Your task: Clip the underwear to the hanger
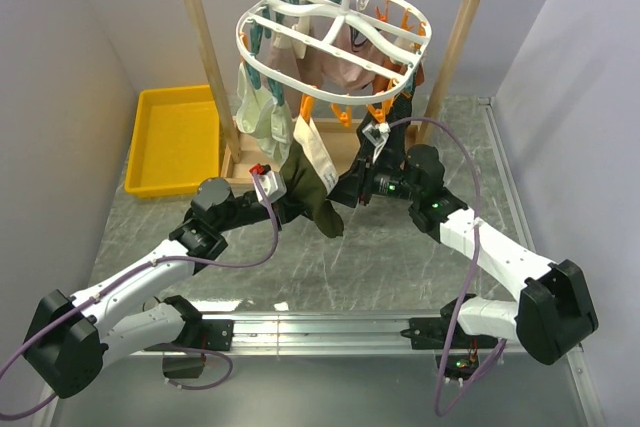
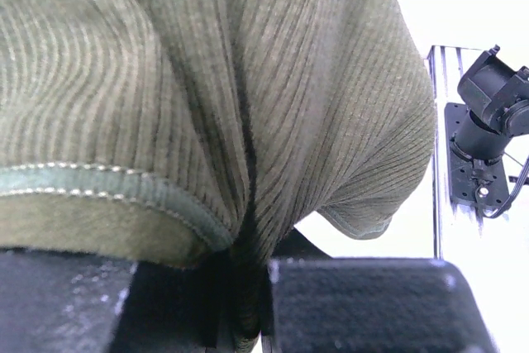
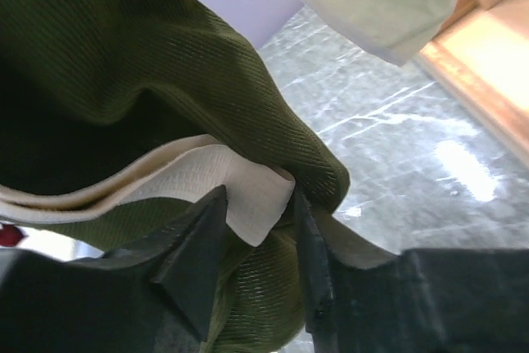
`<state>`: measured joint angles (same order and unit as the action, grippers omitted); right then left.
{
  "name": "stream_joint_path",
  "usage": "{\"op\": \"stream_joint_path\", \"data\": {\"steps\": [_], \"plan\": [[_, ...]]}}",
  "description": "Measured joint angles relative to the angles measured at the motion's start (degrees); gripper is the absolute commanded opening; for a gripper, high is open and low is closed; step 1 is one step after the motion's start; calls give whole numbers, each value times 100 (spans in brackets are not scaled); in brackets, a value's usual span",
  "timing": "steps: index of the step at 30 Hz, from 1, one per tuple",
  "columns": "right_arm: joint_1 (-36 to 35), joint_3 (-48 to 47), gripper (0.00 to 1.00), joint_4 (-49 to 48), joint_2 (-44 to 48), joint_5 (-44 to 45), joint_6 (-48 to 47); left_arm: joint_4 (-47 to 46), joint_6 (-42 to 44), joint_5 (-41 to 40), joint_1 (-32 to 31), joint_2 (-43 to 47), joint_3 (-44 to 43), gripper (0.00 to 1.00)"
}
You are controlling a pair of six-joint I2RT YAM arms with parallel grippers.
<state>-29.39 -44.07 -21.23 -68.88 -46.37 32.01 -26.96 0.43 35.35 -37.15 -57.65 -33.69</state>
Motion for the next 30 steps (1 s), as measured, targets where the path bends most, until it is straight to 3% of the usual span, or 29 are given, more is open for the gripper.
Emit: {"op": "stream_joint_path", "data": {"steps": [2,5,9,19,23,25,30], "plan": [[0,0,36,-122,-63,-81,173,-4,-2,-2,0,0,-11,16],[0,0,16,-280,-120,-195,361,0,-2,-4,0,0,-11,16],[2,0,0,-361,-125,-289,463,48,0,-37,0,-11,-33,15],[219,4,0,540,999,-195,79,555,-118,-448,22,-55,-271,18],[267,9,0,1010,1624,4,-170,870,-297,-706,42,-55,-367,34],[269,15,0,1327,1989,142,-348,1008,-374,-796,55,-46,-387,48],[271,63,0,1880,2579,518,-728,1513,-468,-839,59,175,-391,50]]}}
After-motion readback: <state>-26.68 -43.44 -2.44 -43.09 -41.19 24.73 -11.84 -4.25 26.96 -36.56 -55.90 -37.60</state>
